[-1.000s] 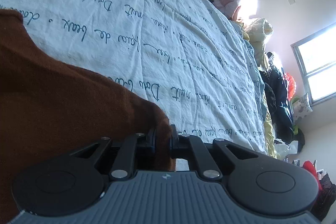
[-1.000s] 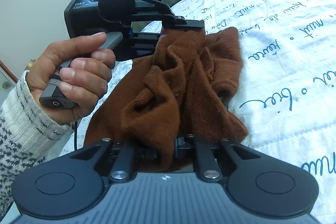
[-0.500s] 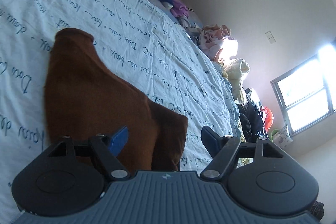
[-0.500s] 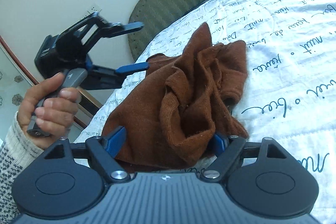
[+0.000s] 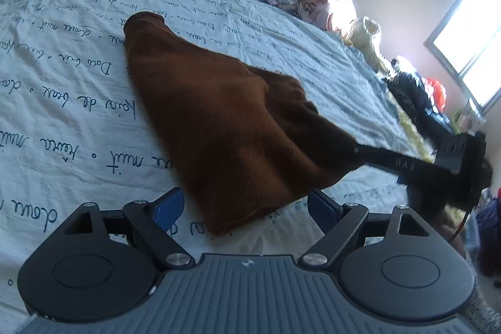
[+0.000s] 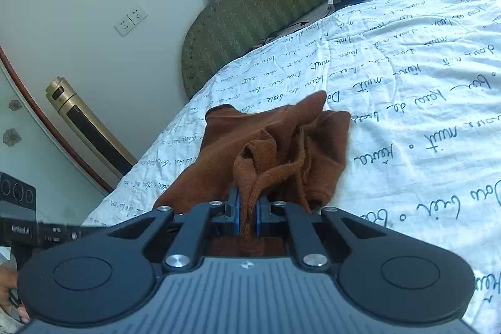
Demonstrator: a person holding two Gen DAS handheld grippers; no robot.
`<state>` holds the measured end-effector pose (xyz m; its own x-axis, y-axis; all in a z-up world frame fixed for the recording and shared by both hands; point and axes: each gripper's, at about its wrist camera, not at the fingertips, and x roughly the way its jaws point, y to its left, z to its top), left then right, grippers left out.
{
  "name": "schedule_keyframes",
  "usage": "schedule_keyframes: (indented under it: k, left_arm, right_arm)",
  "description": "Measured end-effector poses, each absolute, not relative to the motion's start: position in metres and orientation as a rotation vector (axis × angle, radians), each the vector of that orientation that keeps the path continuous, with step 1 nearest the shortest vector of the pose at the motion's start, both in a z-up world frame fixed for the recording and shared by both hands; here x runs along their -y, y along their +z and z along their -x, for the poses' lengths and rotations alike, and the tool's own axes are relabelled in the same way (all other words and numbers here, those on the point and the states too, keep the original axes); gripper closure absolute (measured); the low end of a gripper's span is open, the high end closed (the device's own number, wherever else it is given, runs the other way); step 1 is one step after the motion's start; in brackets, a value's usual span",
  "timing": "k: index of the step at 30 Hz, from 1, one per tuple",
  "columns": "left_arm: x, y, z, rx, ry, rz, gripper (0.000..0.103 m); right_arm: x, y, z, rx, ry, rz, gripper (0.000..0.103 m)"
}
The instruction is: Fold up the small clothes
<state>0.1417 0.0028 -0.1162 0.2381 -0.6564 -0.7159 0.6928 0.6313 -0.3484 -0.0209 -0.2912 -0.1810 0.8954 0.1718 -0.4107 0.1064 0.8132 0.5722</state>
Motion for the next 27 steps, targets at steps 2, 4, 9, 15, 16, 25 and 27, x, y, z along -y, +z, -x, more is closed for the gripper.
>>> schedule_keyframes:
  k: [2,4,9,15,16,25,27]
  left_arm:
    - [0.003,-0.125,-0.138,-0.957,-0.884,-0.128,0.019]
    - [0.0,-0.13,-0.137,-0.961,-0.827,-0.168,0.02]
    - [-0.027,-0.099,-0.153,-0.885,-0.801,0.053,0.011]
    - [0.005,-0.079,-0.175,-0.84,-0.933,0.303,0.006]
    - [0.021,-0.083,-0.176,-0.846,-0.945,0.287,0.006]
    - [0.044,-0.146,-0.187,-0.901,-0.85,0.071,0.013]
    - [0.024,-0.135,-0.189,-0.911,-0.804,0.135,0.004]
  right_arm:
    - [0.297,-0.2,0.008,-0.53,0.021,-0.634,0.092]
    - [0.304,-0.215,0.001,-0.599,0.079,-0.687,0.088]
    - [0.32,-0.187,0.025,-0.478,0.006,-0.609,0.015]
    - [0.347,-0.167,-0.023,-0.387,0.201,-0.706,0.063]
    - [0.346,-0.168,-0.041,-0.414,0.256,-0.727,0.063]
    - [0.383,-0.212,-0.078,-0.604,0.118,-0.703,0.086]
    - [0.389,-0.205,-0.066,-0.584,0.12,-0.718,0.083]
